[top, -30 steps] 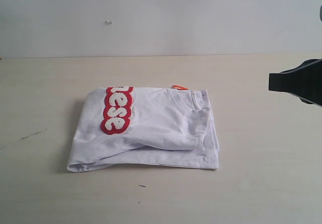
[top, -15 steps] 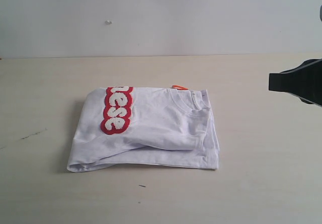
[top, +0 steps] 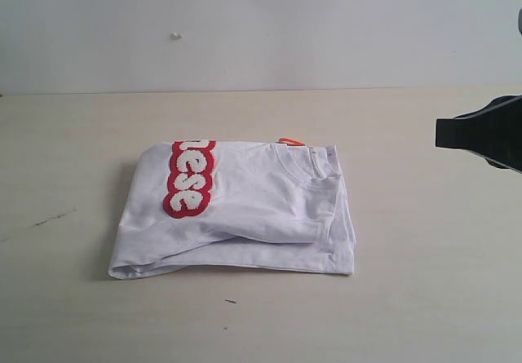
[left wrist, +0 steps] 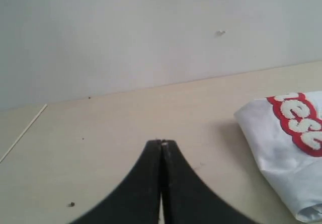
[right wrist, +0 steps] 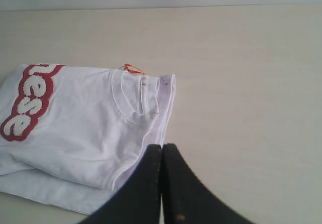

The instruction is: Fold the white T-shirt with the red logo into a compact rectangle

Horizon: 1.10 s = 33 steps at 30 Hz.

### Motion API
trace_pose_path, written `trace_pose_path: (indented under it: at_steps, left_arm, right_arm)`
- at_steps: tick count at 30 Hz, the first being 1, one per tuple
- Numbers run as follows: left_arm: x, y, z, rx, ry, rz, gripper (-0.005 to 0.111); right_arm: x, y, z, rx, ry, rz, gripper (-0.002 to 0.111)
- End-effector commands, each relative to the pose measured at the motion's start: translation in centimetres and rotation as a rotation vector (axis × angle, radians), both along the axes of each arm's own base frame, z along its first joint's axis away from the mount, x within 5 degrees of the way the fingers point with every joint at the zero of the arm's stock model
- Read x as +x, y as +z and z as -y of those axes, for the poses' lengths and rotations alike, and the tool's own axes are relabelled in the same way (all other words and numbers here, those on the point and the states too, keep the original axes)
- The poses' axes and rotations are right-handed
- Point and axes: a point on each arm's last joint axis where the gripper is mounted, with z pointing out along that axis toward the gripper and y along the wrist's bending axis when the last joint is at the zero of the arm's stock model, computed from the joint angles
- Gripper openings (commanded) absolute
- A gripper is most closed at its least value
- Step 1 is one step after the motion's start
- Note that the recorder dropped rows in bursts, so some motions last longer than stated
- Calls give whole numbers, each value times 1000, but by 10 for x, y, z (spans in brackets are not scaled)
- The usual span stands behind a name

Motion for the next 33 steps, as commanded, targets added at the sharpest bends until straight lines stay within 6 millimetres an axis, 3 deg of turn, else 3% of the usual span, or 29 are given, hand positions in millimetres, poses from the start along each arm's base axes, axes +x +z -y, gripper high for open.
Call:
trace_pose_path:
  at_steps: [1,6,19,25,30,33]
  left_arm:
    - [-1,-1,1,-71,-3,-6,0]
    - [-1,-2,3,-216,-9,-18,0]
    - [-8,-13,1,-233,25,-122,0]
    - [-8,-15,-1,-164,39,-142,0]
    - [-9,-17,-1,-286,64,-167,0]
    - [-9,-17,-3,-232,73,-166,0]
  right_arm:
    - [-1,1,0,1,3,11,0]
    - [-1,1,0,1,3,11,0]
    - [-1,1,0,1,3,11,0]
    - [-1,1,0,1,3,11,0]
    - [-1,1,0,1,3,11,0]
    - [-1,1,0,1,3,11,0]
